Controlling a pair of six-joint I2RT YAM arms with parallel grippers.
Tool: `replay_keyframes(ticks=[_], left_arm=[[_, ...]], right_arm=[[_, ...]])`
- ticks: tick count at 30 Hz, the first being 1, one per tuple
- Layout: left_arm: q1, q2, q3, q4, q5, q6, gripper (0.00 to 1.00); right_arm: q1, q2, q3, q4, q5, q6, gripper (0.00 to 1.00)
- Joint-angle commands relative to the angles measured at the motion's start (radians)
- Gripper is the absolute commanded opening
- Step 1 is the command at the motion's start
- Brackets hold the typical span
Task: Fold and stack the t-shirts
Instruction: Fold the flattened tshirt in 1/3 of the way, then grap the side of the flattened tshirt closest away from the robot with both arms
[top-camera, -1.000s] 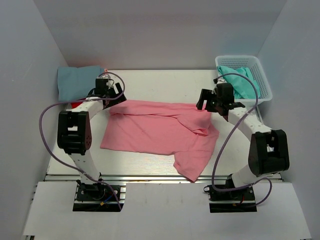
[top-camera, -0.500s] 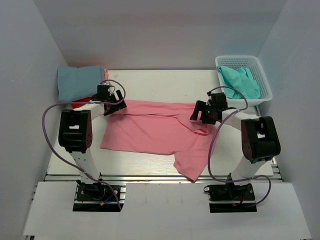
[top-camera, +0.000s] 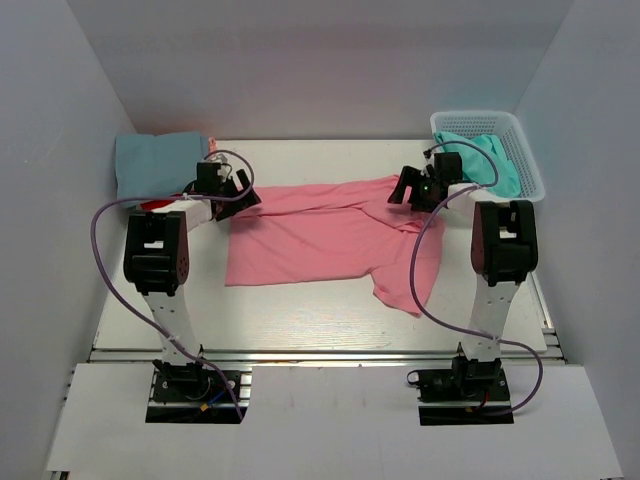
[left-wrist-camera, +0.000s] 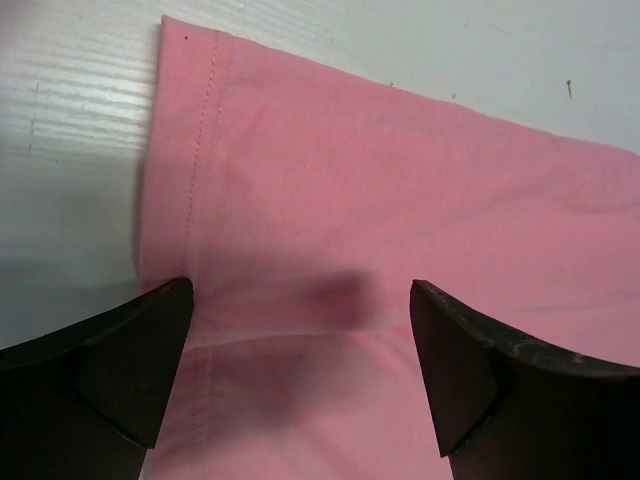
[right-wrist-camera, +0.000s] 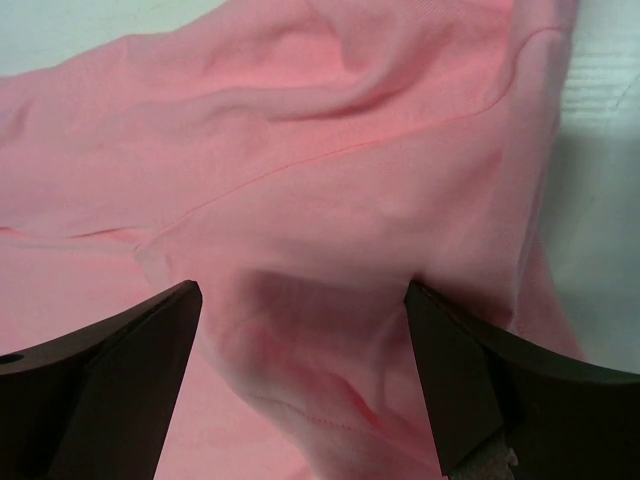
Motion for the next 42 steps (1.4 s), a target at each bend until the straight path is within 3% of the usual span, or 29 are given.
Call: replay_keyframes(ticks=[1,5,10,13,18,22,26,33,36,37,42], left_arm=[[-0.007,0.030,0.016,-0.098,0.020,-0.014,1.00],[-0.007,-0.059,0.007,-0.089,0.029,0.000,1.00],[-0.007,-0.258,-0.064,-0.100,0.142,0.022,1.00],[-0.007,-0.349,-0.120,-0.188,0.077,-0.003,1.00],[-0.007,-0.492,-0.208,-0.504,-0.151,-0.096,1.00],[-0.007,-0.620,-0.420,-0.534,-0.170,-0.153,1.00],[0.006,-0.732,-0.557,-0.510,-0.233,-0.210,1.00],[0.006,-0.730,-0.591,-0.451,-0.279,-0.210,0.89],[0.006,-0.682,-0.602,-0.410,-0.279,-0.201,0.80],[0.006,-0.672,-0.602,-0.398,-0.265,-0.201,0.74],[-0.010,-0.642,-0.643,-0.322,-0.188,-0.129,0.69]], right_arm=[[-0.001,0.030,0.058,-0.128,-0.001,-0.078,0.89],[0.018,-0.091,0.031,-0.131,0.021,-0.122,0.89],[0.074,-0.265,-0.054,-0.194,0.102,-0.156,0.91],[0.102,-0.398,-0.153,-0.157,0.153,-0.103,0.91],[0.111,-0.611,-0.405,-0.048,0.239,0.075,0.91],[0.113,-0.730,-0.564,-0.016,0.366,0.149,0.91],[0.110,-0.823,-0.658,-0.010,0.336,0.183,0.91],[0.110,-0.820,-0.677,-0.053,0.296,0.171,0.91],[0.110,-0.813,-0.675,-0.047,0.256,0.174,0.91],[0.108,-0.810,-0.675,-0.047,0.256,0.174,0.91],[0.110,-0.803,-0.668,-0.070,0.274,0.164,0.91]])
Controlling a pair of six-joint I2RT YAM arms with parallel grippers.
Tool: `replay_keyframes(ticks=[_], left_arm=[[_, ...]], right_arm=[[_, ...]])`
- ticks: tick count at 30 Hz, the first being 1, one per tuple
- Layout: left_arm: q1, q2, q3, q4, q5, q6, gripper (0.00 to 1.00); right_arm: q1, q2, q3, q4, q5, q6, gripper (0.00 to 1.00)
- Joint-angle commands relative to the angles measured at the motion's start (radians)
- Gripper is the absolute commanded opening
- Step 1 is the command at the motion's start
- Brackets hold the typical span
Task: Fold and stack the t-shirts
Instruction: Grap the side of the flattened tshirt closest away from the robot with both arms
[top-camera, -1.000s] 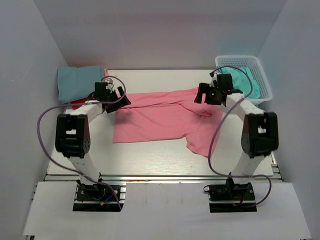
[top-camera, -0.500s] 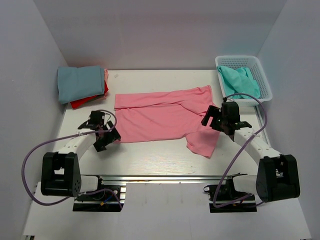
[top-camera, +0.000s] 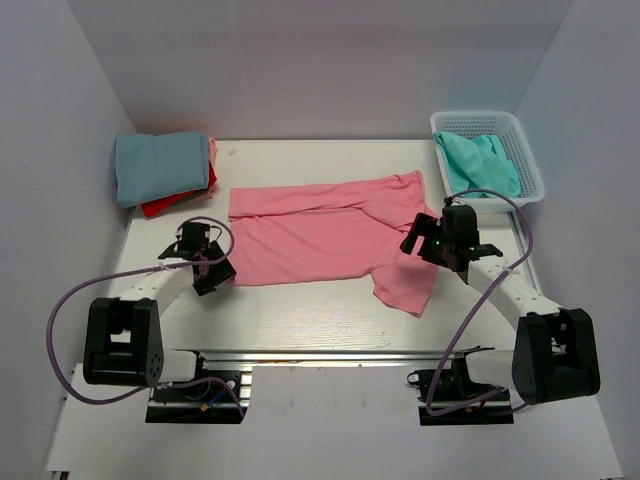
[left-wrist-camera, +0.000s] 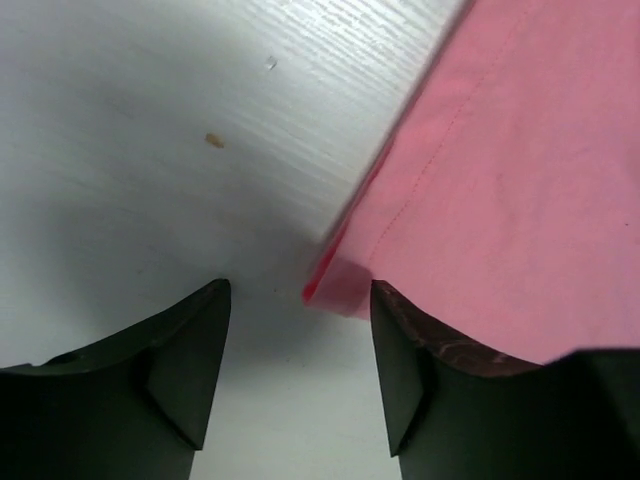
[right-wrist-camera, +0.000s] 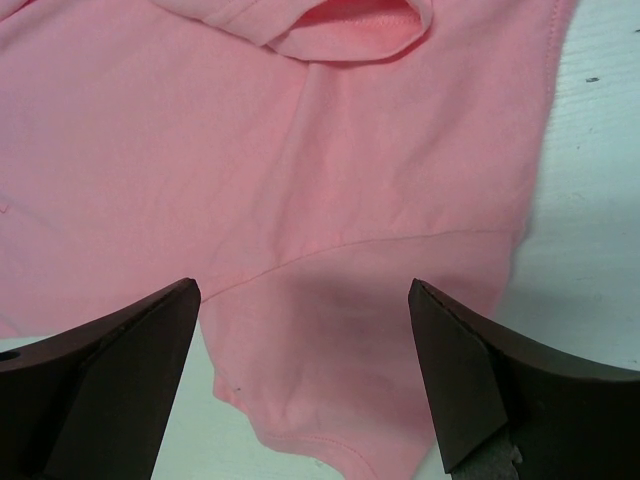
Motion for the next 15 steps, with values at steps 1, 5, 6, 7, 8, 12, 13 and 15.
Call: replay_keyframes(ticks=[1,5,6,7,8,12,13,15], left_arm=[[-0.007,0.007,-0.036,0.083,0.046,0.051,0.67],[-0.007,0.045,-0.046,0.129,0.122,0.072,0.46],[-0.007,0.060,-0.046,0.129,0.131,0.084,0.36],[-0.007,0.071,-0.046,0.129,0.131,0.084,0.25],[-0.007,0.071,-0.046,0.116,0.131,0.094,0.01],[-0.007,0.045,-0.046,0.106,0.180,0.123,0.00],[-0.007,0.032,-0.055,0.117,0.181,0.132,0.00],[-0.007,-0.013,-0.055,0.117,0.181,0.132,0.00]], right_arm=[[-0.007,0.008,0.027,-0.004,-0.007,-0.003,0.91],[-0.004,0.005,0.029,-0.044,-0.001,-0.007,0.91],[-0.001,0.003,0.029,-0.062,0.005,-0.006,0.91],[-0.004,0.001,0.027,-0.067,0.006,-0.004,0.91],[-0.002,-0.002,0.027,-0.091,0.040,-0.001,0.91],[-0.007,-0.029,0.035,-0.151,0.088,0.006,0.91],[-0.005,-0.032,0.041,-0.160,0.093,0.002,0.91],[-0.004,-0.032,0.055,-0.226,0.102,0.011,0.91]])
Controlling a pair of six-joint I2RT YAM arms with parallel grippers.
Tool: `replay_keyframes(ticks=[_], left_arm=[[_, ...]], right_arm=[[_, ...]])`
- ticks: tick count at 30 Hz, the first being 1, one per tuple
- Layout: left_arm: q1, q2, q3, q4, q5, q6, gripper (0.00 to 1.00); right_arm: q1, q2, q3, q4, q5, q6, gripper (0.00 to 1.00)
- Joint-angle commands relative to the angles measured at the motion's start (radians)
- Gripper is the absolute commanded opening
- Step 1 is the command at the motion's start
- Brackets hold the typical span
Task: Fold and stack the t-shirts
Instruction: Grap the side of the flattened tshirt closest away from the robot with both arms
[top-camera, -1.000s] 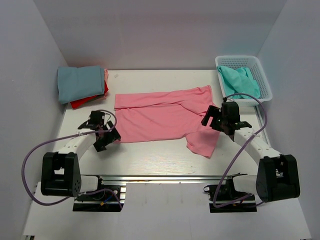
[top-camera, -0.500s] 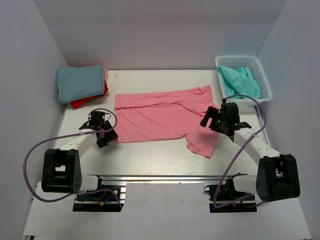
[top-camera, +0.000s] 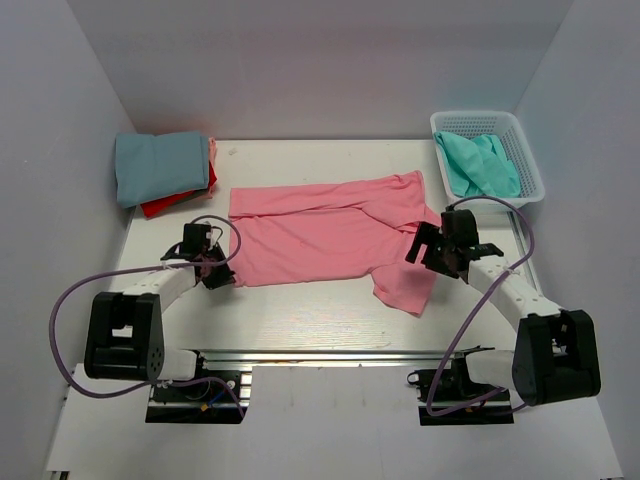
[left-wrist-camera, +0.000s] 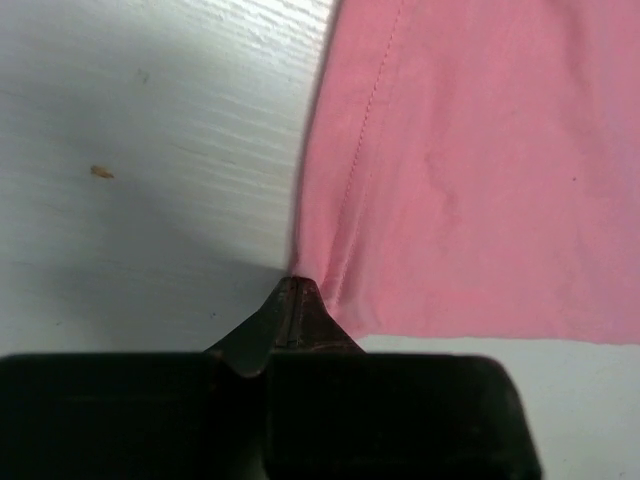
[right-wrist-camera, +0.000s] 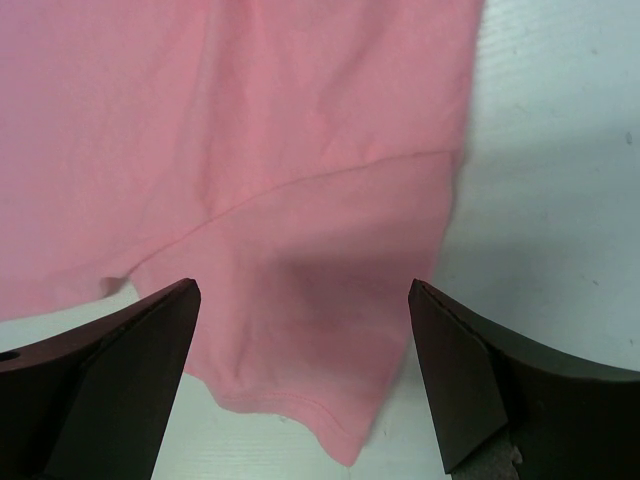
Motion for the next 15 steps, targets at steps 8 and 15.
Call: replay_keyframes(ticks=[8,15], left_arm=[[-0.005,-0.113,-0.012,-0.049,0.045,0.000,0.00],[-0.005,-0.124,0.010,-0.072,0.022,-0.010,0.00]], right_arm=[[0.050,-0.052,0.070,-0.363,0.070,0.131,0.91],[0.100,0.008,0.026,-0.426,-0.021,0.166,0.88]])
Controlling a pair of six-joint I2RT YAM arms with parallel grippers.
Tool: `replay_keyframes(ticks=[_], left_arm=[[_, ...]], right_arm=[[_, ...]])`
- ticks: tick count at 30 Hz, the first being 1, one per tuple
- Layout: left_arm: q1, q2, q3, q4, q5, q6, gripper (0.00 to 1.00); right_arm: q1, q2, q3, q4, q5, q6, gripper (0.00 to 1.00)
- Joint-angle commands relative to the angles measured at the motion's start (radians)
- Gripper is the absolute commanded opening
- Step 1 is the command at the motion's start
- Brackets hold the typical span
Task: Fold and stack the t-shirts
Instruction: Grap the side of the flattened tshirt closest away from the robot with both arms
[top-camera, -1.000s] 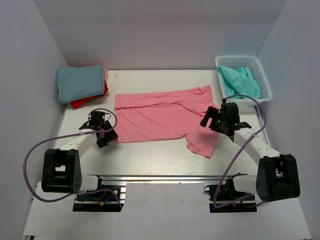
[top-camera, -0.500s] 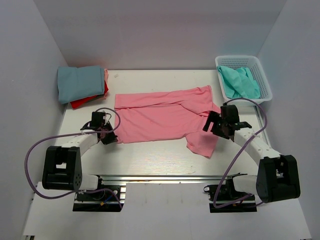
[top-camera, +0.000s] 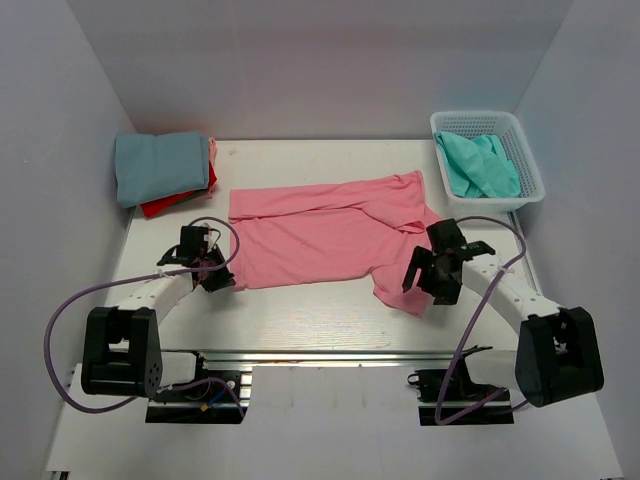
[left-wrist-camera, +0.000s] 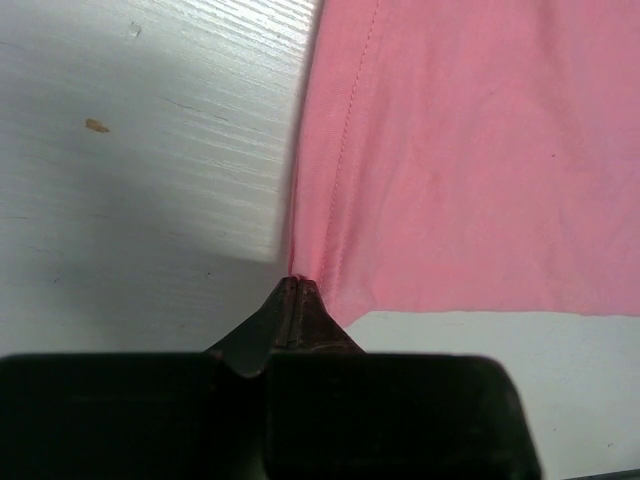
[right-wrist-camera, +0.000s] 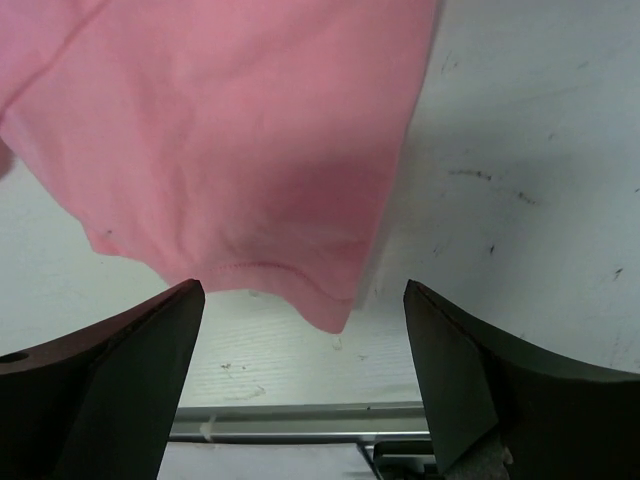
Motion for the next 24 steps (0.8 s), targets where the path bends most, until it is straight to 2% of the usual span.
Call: replay_keyframes(ticks=[1,5,7,10,11,12,20,24], left_arm=[[-0.005,-0.040,0.031,-0.016,-0.006,-0.009,0.00],[-0.005,-0.040,0.031,-0.029,-0.017,-0.009,0.00],[-0.005,-0.049,0.031,-0.039,-0.026,-0.009,0.00],[-0.005,-0.072,0.040,-0.052,-0.036,-0.009,0.00],[-0.005,-0.081,0.040,-0.052,-0.026,-0.009,0.00],[-0.005,-0.081,0.040,-0.052,-0.017,-0.009,0.00],[-0.005,-0.081,0.050,-0.024,0.092,0.001,0.00],[0.018,-0.081,0.061,-0.036,0.029,-0.058,0.00]], right_arm=[[0.014,0.040,-0.020,-0.030,-0.045,0.039,0.86],[0.021,0.088,-0.038,0.013,-0.061,0.052,0.77],[0.022,0.115,-0.047,0.025,-0.059,0.046,0.75],[0.022,0.146,-0.047,0.036,-0.061,0.039,0.45],[0.021,0.146,-0.046,0.051,-0.109,0.036,0.16],[0.020,0.142,-0.044,0.059,-0.121,0.023,0.01],[0.013,0.091,0.060,0.099,-0.223,-0.027,0.00],[0.001,0.108,0.140,0.133,-0.242,-0.017,0.00]])
